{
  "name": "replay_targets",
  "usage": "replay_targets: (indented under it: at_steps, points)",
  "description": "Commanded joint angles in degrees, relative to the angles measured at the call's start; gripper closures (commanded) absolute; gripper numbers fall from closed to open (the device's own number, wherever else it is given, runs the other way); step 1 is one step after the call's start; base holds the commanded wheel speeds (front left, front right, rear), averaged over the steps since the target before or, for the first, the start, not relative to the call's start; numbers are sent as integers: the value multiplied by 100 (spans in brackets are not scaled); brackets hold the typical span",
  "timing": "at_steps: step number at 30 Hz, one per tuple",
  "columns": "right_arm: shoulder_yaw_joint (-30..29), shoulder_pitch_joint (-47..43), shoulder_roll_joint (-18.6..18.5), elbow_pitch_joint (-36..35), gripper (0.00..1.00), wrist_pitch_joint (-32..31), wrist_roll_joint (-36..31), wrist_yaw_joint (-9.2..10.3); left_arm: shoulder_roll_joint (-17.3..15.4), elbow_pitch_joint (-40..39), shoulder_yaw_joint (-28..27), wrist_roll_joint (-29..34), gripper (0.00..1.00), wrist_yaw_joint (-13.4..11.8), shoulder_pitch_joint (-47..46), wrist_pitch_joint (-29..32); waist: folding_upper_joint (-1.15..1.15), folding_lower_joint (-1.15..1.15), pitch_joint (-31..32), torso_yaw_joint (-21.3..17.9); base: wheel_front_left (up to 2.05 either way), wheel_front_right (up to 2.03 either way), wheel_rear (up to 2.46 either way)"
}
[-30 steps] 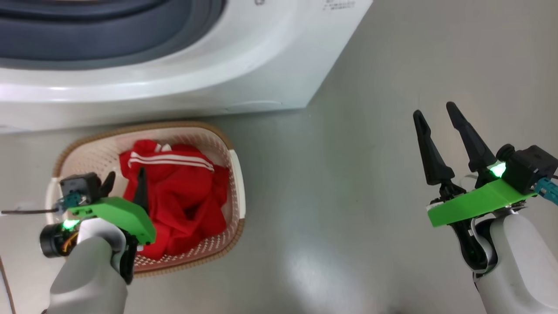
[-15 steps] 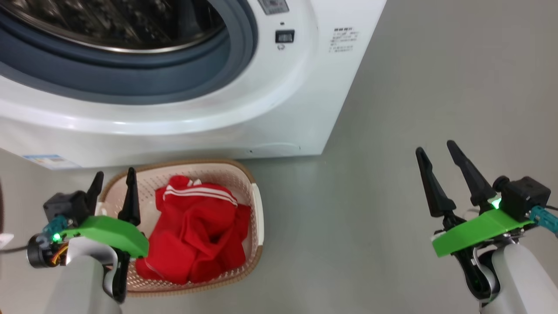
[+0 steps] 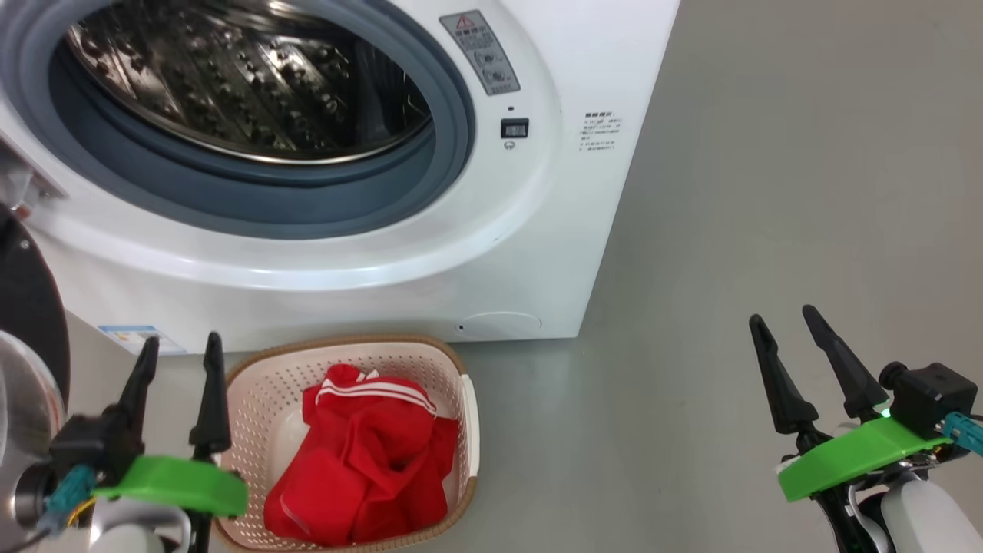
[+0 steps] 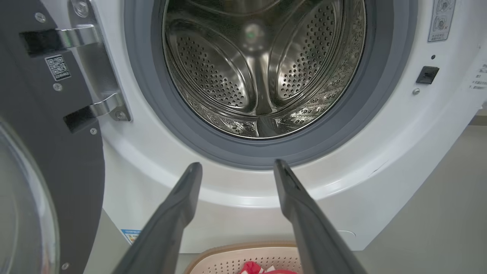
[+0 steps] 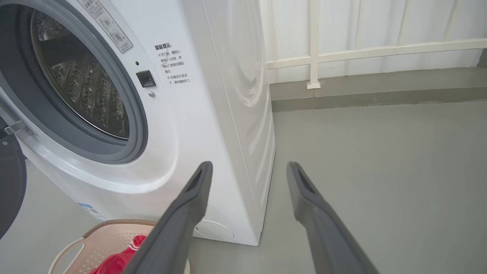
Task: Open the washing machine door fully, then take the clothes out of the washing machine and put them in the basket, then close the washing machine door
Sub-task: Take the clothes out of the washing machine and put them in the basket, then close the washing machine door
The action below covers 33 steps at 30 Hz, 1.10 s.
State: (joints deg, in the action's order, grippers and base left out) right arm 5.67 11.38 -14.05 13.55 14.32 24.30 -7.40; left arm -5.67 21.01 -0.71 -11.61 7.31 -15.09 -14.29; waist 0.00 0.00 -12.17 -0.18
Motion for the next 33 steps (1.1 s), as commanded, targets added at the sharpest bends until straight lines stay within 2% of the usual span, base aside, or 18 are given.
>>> replay_targets:
  at_steps: [1,12,33]
  points:
    - [62,-109,-79,-151,0,68,39,-9,-146,-297,-252,77,0,17,138,-71,0,0,124,1,0,0,0]
    - [-51,-398,-70,-180,0,68,48,-9,27,-1198,-587,128,0,17,1090,-71,0,0,326,-67,0,0,0]
    - [-69,-403,-60,-183,0,68,50,-9,94,-1192,-578,129,0,18,1146,-71,0,0,344,-100,-8,8,0]
